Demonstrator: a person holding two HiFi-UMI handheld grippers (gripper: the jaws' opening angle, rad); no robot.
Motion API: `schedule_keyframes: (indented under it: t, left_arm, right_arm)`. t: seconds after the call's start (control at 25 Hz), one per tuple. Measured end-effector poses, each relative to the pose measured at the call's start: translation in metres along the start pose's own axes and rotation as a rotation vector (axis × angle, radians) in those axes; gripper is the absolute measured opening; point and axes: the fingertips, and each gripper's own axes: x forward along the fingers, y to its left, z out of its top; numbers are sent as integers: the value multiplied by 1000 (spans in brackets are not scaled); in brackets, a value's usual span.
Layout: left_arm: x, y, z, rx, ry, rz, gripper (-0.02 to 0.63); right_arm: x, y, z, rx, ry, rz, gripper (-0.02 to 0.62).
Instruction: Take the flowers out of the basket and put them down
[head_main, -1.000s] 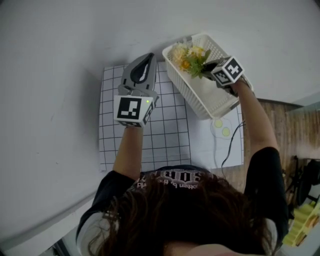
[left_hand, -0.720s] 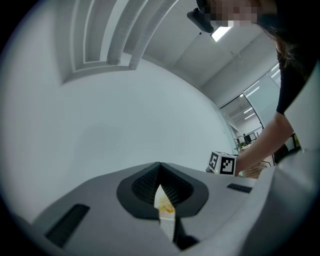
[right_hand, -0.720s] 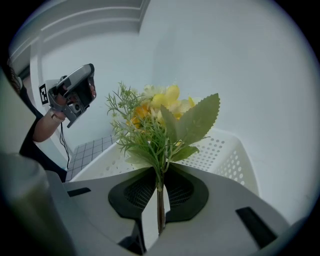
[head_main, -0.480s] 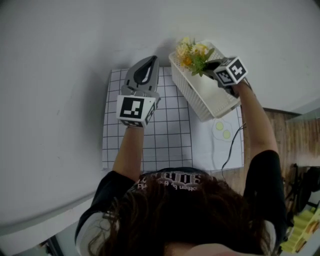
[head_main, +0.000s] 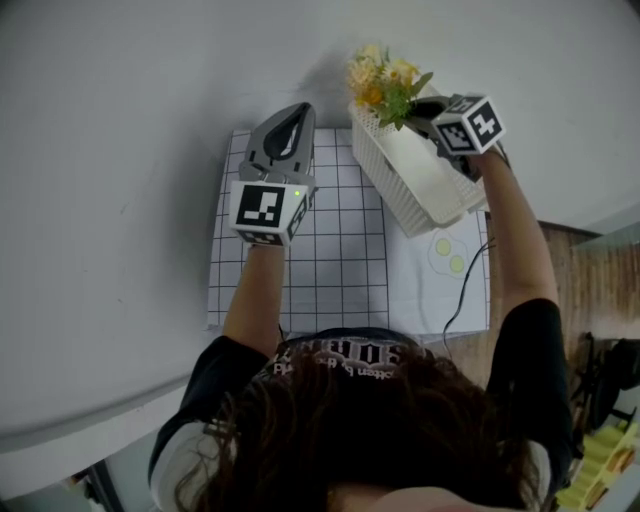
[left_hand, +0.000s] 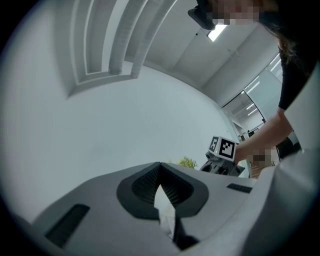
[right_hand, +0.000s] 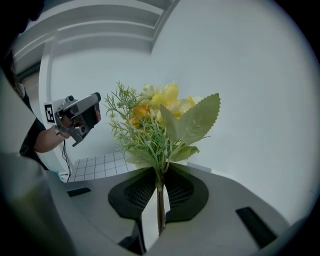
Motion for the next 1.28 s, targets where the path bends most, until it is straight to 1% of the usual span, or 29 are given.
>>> schedule_keyframes:
  t: [0.32, 0.48, 0.8, 1.28]
  left_arm:
    - [-6, 10, -4, 4, 8, 23, -3]
    - [-9, 13, -4, 4, 9, 28, -2]
    - [-16, 19, -3, 8, 10, 43, -2]
    - [-21, 18, -4, 21, 28, 55, -3]
  right_arm:
    - [-11, 2, 43, -29, -111, -2, 64]
    - [-15, 5, 60, -24, -159, -8, 64]
    - [-25, 18, 86, -38, -216, 4, 64]
    - [-37, 26, 96, -58, -248, -4, 64]
